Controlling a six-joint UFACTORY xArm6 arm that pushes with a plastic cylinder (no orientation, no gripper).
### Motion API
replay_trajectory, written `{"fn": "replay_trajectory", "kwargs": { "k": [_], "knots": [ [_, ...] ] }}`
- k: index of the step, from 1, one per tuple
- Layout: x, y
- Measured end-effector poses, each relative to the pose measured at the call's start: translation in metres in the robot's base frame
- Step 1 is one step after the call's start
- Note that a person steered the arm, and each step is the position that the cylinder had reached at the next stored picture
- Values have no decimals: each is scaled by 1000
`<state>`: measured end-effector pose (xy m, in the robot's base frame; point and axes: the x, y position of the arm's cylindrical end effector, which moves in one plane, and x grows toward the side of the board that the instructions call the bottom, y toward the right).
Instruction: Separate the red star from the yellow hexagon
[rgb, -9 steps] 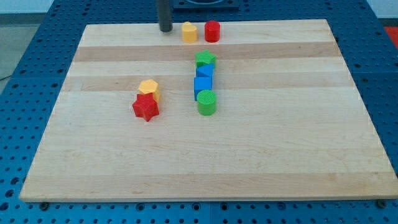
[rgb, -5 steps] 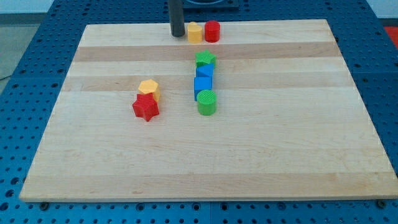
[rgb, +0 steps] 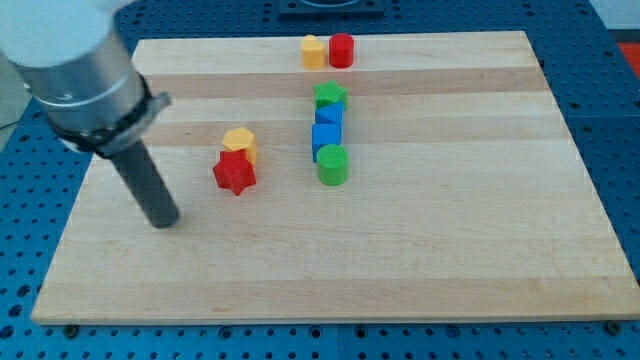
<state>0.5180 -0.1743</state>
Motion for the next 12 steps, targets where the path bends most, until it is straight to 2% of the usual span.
{"fn": "replay_trajectory", "kwargs": {
  "k": [1,3,5,6,7,9,11,12],
  "knots": [
    [-9,26],
    [-73,32],
    [-39,45],
    [-62,58],
    [-110,44],
    [-117,35],
    [-107,56],
    [-136,56]
  ]
}}
